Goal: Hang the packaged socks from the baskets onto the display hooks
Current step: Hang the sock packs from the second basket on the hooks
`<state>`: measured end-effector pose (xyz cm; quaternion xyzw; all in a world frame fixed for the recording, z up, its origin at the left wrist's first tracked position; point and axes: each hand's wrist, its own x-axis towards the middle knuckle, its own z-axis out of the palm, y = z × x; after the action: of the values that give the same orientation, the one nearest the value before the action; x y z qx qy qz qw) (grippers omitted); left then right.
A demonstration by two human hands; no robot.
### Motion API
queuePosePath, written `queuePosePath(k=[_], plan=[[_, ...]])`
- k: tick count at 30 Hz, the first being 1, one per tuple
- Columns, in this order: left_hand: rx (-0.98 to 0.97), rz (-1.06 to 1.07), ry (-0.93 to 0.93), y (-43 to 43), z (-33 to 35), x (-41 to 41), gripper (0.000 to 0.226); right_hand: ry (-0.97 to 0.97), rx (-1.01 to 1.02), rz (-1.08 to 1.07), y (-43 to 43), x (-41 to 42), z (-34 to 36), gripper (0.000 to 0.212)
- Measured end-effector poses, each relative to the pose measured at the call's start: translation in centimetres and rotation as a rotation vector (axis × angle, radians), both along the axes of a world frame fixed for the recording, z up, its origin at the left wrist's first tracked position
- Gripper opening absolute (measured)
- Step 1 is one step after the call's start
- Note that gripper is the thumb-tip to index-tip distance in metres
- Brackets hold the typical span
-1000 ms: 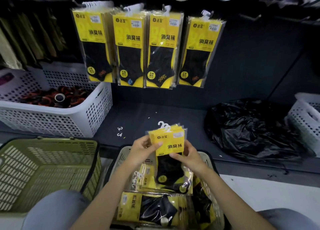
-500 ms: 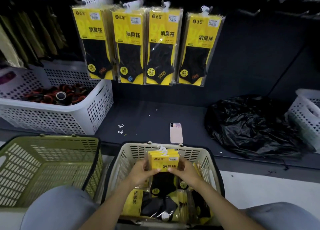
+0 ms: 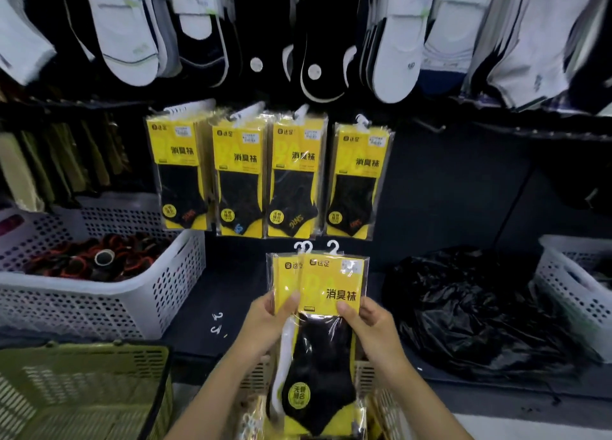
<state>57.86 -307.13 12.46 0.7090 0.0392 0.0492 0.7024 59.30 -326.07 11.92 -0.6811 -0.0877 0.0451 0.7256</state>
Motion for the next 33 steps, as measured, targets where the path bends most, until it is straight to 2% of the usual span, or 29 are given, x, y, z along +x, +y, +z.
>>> queuePosePath(k=[5,8,12,17,20,22,25,27,31,33], plan=[[-0.036,0.033,-0.054,-0.6,2.7,2.0,0.035,-0.001,0.110,-0.033,-1.3,2.9,2.8,0.029],[-0.079,0.099,-0.101,-0.5,5.0,3.8,0.030,-0.045,0.103,-0.099,-2.2,5.2,5.3,0.019],[-0.059,0.175,-0.194,0.3,8.2,6.3,0.019,-0.070,0.101,-0.207,-3.5,8.9,9.4,0.020],[0.023,0.251,-0.297,1.1,10.2,8.0,0.025,-0.166,-0.010,-0.289,-3.3,13.0,13.4,0.022],[-0.010,0.271,-0.287,1.7,10.4,8.7,0.014,-0.208,-0.057,-0.261,-2.5,14.7,14.7,0.018],[-0.031,0.271,-0.285,1.9,10.5,8.7,0.017,-0.220,-0.100,-0.225,-1.9,15.7,15.1,0.015],[-0.047,0.268,-0.281,2.1,10.6,8.6,0.027,-0.173,-0.110,-0.210,-1.3,17.2,14.9,0.021],[-0.063,0.264,-0.279,2.0,10.6,8.6,0.022,-0.122,-0.111,-0.234,-0.9,18.1,14.4,0.024],[-0.085,0.229,-0.277,1.8,10.8,8.6,0.017,0.051,-0.032,-0.367,-1.0,19.5,12.9,0.038],[-0.101,0.224,-0.274,1.8,10.7,8.4,0.018,0.112,0.019,-0.453,-1.4,19.6,12.1,0.038]])
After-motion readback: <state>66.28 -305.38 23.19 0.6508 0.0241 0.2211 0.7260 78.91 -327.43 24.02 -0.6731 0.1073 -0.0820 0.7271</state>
